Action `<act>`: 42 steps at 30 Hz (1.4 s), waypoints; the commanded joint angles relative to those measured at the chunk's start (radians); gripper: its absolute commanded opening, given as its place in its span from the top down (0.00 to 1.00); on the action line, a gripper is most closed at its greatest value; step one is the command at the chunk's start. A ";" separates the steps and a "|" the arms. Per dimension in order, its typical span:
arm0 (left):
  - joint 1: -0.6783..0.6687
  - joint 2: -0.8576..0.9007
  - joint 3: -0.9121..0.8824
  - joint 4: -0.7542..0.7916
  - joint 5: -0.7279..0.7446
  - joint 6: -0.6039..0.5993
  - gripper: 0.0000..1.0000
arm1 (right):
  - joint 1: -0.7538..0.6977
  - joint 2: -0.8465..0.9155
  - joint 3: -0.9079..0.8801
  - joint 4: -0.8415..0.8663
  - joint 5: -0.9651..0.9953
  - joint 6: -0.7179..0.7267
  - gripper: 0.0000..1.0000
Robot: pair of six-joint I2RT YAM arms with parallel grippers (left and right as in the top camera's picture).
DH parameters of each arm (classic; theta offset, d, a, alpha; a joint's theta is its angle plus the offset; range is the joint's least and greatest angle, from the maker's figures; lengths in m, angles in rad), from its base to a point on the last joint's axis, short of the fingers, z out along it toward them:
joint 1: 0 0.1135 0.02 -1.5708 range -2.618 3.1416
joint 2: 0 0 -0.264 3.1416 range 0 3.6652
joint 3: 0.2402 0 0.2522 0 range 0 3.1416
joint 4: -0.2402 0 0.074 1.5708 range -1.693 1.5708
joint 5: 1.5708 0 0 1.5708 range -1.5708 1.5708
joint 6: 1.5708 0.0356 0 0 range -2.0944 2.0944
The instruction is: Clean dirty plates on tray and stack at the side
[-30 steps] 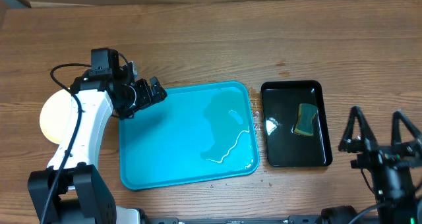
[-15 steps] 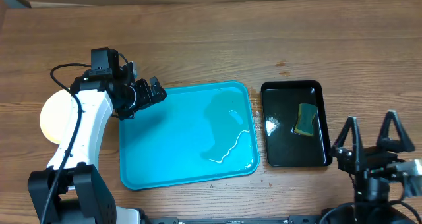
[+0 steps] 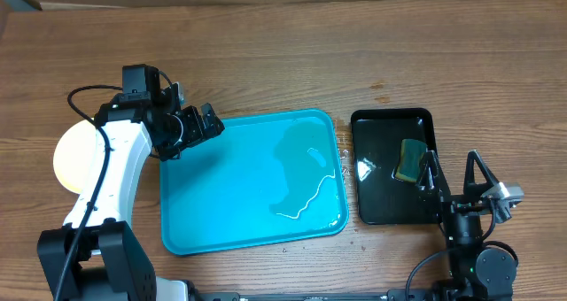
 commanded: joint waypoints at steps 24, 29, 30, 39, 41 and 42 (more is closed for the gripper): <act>-0.002 -0.013 0.017 0.001 -0.004 0.015 0.00 | -0.071 -0.011 -0.032 -0.195 -0.125 -0.257 0.00; -0.002 -0.013 0.017 0.001 -0.004 0.015 0.00 | -0.071 -0.011 -0.032 -0.195 -0.125 -0.257 0.00; -0.002 -0.013 0.017 0.001 -0.004 0.015 0.00 | -0.071 -0.011 -0.032 -0.195 -0.125 -0.257 0.00; -0.002 -0.013 0.017 0.001 -0.004 0.015 0.00 | -0.071 -0.011 -0.032 -0.195 -0.125 -0.258 0.00; -0.002 -0.013 0.017 0.001 -0.004 0.015 0.00 | -0.071 -0.011 -0.032 -0.195 -0.125 -0.257 0.00; -0.002 -0.013 0.017 0.001 -0.004 0.015 0.00 | -0.071 -0.011 -0.032 -0.195 -0.125 -0.257 0.00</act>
